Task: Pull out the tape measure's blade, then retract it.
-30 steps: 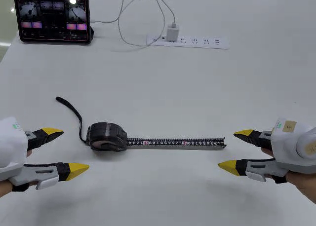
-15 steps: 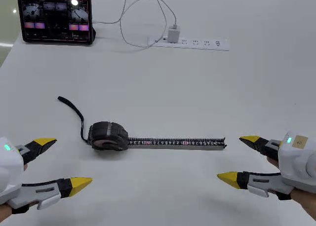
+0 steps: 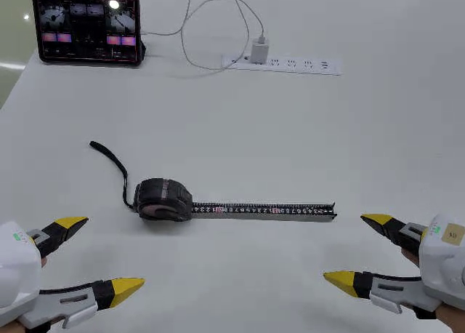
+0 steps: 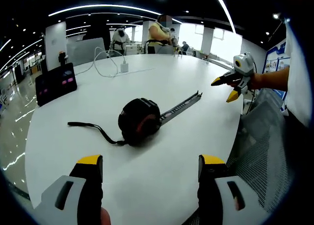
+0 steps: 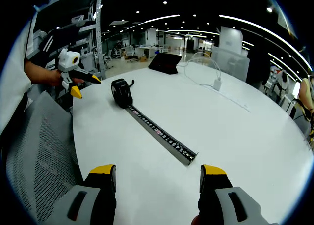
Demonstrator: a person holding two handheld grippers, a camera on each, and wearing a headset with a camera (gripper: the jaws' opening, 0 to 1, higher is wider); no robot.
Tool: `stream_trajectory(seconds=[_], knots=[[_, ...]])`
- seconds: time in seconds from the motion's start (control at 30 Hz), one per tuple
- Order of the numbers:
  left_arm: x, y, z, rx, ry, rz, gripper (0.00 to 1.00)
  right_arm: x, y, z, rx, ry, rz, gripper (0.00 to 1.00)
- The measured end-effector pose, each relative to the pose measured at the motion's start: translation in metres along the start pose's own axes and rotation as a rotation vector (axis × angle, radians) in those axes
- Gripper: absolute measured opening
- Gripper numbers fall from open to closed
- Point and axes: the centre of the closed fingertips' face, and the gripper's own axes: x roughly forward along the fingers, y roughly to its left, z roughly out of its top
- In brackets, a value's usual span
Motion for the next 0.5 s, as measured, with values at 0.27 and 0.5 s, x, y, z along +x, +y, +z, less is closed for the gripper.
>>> stream_trajectory(seconds=[0.27, 0.5], knots=[[-0.0016, -0.0037, -0.0064, -0.033, -0.013, 0.009, 0.79, -0.0011, 0.0022, -0.0036, 0.037, -0.021, -0.011, 0.69], [-0.0026, -0.0044, -0.0072, -0.043, -0.023, 0.019, 0.8, -0.0003, 0.0071, -0.008, 0.053, -0.022, -0.01, 0.73]])
